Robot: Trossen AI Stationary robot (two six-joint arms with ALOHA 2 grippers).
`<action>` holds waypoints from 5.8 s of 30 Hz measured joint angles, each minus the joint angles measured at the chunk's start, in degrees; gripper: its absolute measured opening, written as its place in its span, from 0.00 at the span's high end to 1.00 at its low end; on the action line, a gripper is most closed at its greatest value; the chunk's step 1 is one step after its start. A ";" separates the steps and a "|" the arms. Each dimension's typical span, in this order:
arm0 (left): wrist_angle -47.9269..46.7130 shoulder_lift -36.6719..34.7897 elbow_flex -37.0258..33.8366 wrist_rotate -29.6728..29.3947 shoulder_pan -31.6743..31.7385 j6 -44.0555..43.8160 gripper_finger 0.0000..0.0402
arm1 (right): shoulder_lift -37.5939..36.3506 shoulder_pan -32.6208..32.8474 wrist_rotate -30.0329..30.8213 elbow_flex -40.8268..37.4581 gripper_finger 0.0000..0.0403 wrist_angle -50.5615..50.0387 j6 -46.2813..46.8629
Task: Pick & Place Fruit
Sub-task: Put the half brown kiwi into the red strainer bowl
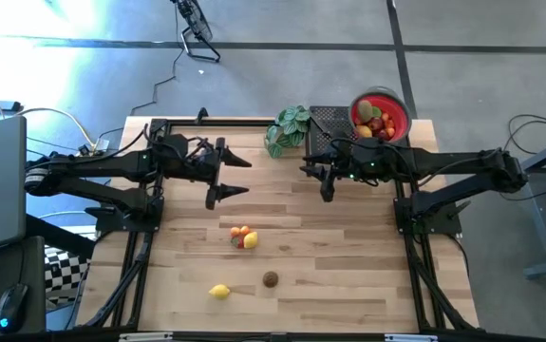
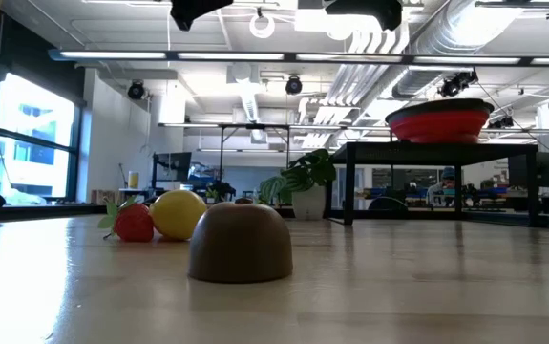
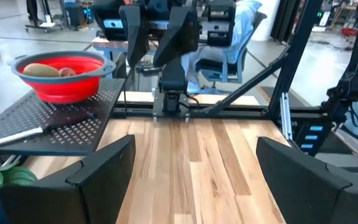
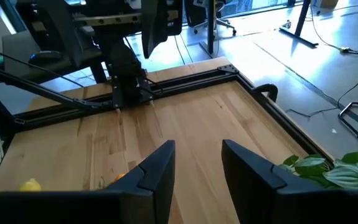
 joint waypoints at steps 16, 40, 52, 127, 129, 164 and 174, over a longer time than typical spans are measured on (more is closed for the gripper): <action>11.99 -7.48 -12.11 0.28 -0.02 1.47 0.19 | 5.61 -0.13 0.22 0.00 0.69 1.23 -0.47; -1.91 -18.97 -15.53 0.31 0.00 5.44 0.19 | 5.60 -0.11 -1.31 0.00 0.69 0.99 -1.98; -4.89 -24.78 -15.55 0.37 0.00 5.66 0.19 | 5.58 -0.11 -8.89 0.00 0.69 0.87 -5.99; -7.68 -27.74 -15.53 3.19 0.02 -10.64 0.19 | 17.13 25.20 12.25 12.29 0.85 5.02 6.11; -7.70 -27.74 -15.53 3.19 0.02 -10.64 0.19 | 17.78 26.74 14.51 12.31 0.87 6.30 7.38; -8.07 -27.71 -15.50 3.10 0.02 -10.62 0.19 | 37.79 29.38 7.15 33.31 0.99 -22.17 34.59; -8.19 -27.71 -15.50 3.10 0.01 -10.62 0.19 | 37.79 26.97 0.19 33.31 0.99 -22.54 24.91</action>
